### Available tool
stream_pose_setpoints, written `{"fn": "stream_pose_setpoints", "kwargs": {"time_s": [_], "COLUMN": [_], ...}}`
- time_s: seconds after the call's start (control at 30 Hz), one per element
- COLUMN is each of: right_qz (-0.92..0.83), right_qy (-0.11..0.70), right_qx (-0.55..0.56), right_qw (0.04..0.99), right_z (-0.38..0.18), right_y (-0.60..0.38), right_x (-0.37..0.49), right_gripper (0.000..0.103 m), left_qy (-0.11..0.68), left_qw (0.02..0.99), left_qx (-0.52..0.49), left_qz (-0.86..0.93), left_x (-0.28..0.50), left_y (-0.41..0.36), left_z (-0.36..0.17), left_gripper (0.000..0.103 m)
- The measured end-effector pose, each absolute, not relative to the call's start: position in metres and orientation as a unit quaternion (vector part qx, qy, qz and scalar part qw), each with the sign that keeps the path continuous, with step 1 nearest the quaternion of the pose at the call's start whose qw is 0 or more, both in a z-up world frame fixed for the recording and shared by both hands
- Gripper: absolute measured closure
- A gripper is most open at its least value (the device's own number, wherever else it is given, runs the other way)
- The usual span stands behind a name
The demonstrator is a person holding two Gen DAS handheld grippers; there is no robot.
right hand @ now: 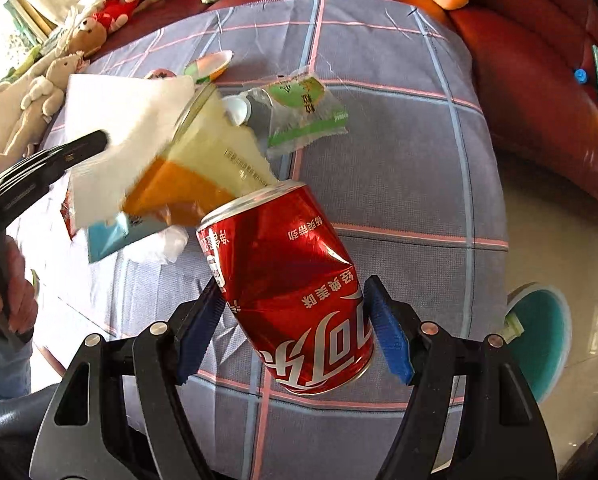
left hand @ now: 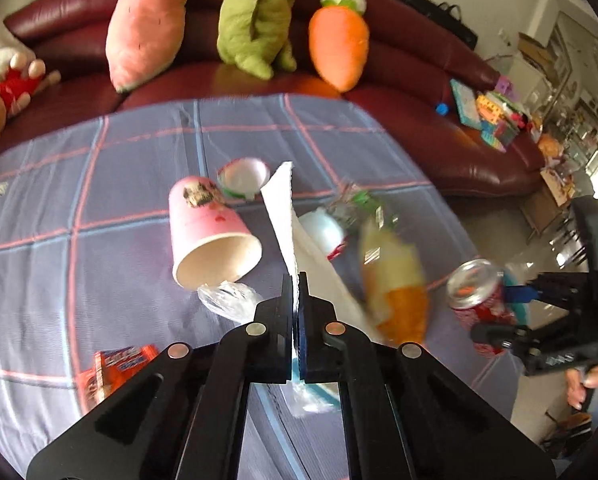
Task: Collect trash
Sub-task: 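Grasp the red Coca-Cola can with the right tool while the left tool grasps the white tissue, then carry the can and tissue toward the trash bin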
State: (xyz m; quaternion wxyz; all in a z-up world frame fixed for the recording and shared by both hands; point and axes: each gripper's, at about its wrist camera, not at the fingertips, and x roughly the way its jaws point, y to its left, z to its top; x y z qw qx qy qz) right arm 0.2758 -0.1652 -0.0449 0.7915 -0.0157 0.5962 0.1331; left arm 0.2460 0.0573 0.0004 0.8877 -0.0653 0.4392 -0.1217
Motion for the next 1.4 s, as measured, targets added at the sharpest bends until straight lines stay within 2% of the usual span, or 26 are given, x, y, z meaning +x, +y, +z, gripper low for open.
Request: {"fn": "stream_pose_setpoints", "kwargs": {"time_s": [0.2, 0.6, 0.9, 1.4], "right_qz": [0.137, 0.131, 0.092, -0.013], "right_qy": [0.58, 0.556, 0.542, 0.536], "right_qx": [-0.011, 0.019, 0.045, 0.143], "right_qw": [0.803, 0.821, 0.834, 0.832], "right_z": [-0.031, -0.012, -0.006, -0.041], "right_y": [-0.169, -0.203, -0.266, -0.427], "right_x": [0.262, 0.23, 0.202, 0.154], "right_gripper": [0.035, 0.035, 0.035, 0.035], "left_qy": [0.415, 0.389, 0.4, 0.432], "left_qw": [0.896, 0.892, 0.878, 0.827], "left_qx": [-0.056, -0.044, -0.002, 0.067], "left_qz": [-0.15, -0.226, -0.262, -0.354], "left_x": [0.213, 0.172, 0.174, 0.198], "left_y": [0.047, -0.005, -0.08, -0.253], "left_z": [0.037, 0.073, 0.068, 0.039], "left_gripper": [0.101, 0.101, 0.101, 0.101]}}
